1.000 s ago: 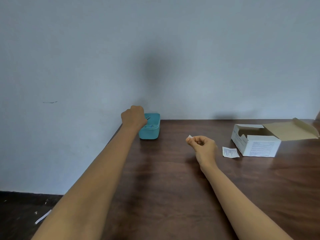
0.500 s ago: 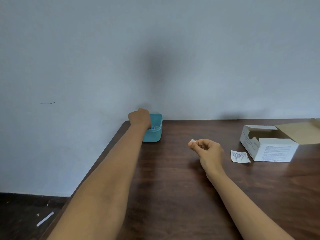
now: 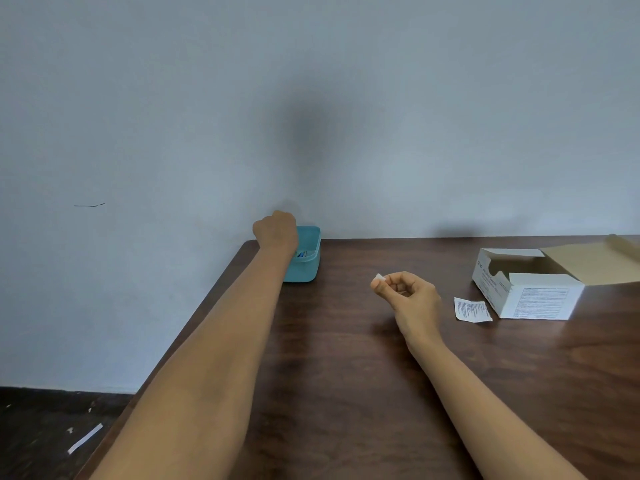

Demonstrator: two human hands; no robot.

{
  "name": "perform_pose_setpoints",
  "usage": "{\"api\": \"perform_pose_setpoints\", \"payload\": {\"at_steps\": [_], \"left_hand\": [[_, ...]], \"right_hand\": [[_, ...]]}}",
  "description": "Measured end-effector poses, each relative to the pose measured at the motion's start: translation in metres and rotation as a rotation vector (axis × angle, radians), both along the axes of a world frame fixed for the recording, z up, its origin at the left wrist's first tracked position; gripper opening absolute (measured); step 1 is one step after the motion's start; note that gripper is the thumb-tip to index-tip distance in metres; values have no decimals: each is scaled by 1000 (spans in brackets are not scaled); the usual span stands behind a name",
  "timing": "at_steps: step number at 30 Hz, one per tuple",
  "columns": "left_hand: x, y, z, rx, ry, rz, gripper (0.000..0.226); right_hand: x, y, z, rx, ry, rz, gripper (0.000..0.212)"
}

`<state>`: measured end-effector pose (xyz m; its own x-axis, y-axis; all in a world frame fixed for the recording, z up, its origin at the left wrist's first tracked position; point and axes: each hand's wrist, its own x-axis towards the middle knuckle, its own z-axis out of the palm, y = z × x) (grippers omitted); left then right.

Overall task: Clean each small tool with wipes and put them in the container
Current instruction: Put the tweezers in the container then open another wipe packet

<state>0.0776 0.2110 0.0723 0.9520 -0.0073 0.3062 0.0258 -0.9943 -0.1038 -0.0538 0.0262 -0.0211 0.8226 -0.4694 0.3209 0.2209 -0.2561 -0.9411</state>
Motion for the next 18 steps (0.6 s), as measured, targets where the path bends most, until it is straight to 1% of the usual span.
{"api": "perform_pose_setpoints", "payload": {"at_steps": [2, 6, 10, 15, 18], "left_hand": [[-8, -1, 6, -44, -98, -50, 8], [-33, -8, 20, -124, -236, -151, 22], [-63, -19, 20, -167, -306, -187, 25], [-103, -40, -4, -291, -269, -236, 31], [-124, -53, -27, -438, -199, -259, 31]], "right_hand": [[-2, 0, 1, 25, -13, 14, 18], [-5, 0, 2, 108, -7, 76, 17], [-20, -1, 12, 242, -35, 120, 14], [-37, -7, 19, 563, -102, 141, 17], [-51, -12, 19, 732, -117, 172, 18]]}}
